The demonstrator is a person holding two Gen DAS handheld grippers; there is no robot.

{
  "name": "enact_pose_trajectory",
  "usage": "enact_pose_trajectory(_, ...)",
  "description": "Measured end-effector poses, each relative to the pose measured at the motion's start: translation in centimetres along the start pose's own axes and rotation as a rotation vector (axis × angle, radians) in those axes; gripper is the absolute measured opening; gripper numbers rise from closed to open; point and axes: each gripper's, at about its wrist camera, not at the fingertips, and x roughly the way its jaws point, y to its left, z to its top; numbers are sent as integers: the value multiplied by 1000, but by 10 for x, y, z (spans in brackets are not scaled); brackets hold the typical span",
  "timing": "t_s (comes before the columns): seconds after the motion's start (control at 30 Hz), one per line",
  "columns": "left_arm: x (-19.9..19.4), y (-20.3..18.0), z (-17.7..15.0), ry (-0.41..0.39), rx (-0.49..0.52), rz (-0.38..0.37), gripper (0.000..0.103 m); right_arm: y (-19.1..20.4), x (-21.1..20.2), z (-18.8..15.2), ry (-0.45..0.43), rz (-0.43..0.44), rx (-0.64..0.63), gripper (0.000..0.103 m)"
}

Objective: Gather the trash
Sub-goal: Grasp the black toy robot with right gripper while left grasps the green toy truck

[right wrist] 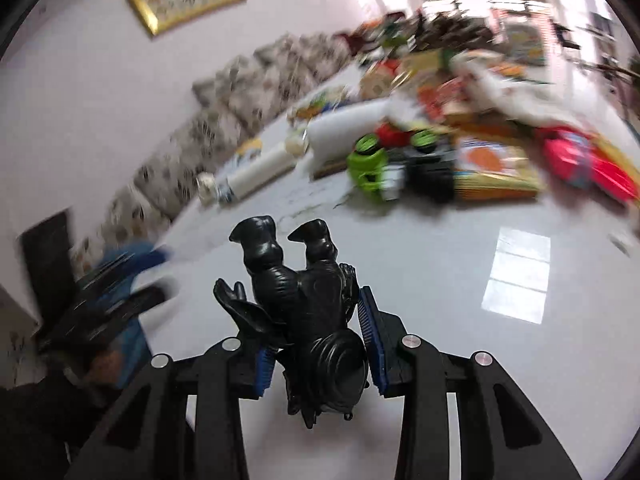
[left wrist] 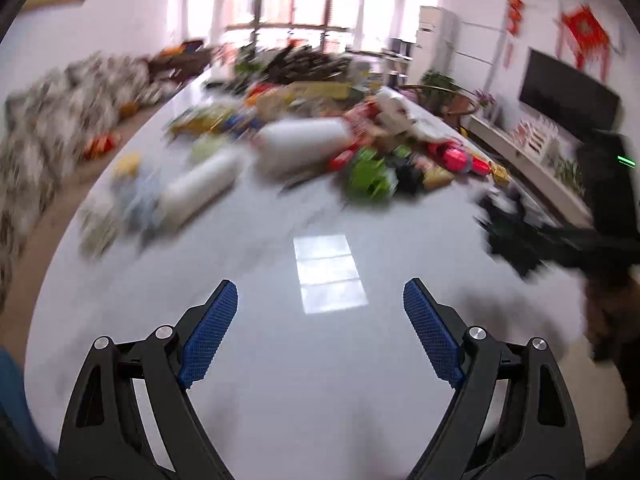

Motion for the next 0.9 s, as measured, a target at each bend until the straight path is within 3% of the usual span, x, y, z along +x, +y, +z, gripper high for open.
enact_pose_trajectory(0.07,26,-15,24,-3,24,13,83,-13,-29,-14,-49,3,59,37)
enact_pose_trajectory(0.17,75,-29,58,54,-45,-19,83,-27,-54,-28,-99,-36,95,37)
enact_pose_trajectory(0.27,114,-39,77,94,-127,-52,83,-41,-76,-39,-126,-43,117,37)
enact_pose_trajectory(0.37,133,-58,87,102,-106,-85,83,-54,-90,-47,-144,-58,127,37)
enact_pose_trajectory(0.47,133,-78,91,82,67,-106,83,-63,-95,-49,-161,-42,141,37)
enact_pose_trajectory(0.6,122,-87,85,30,373,-47,83,-66,-96,-54,-165,-23,143,37)
enact_pose_trajectory(0.73,137,-86,84,103,562,-81,83,-71,-89,-58,-159,-3,167,37)
enact_pose_trajectory(0.83,156,-90,84,138,693,-56,84,-70,-85,-59,-158,1,176,37)
enact_pose_trajectory(0.9,165,-92,89,148,737,-78,89,-70,-82,-60,-154,0,182,37)
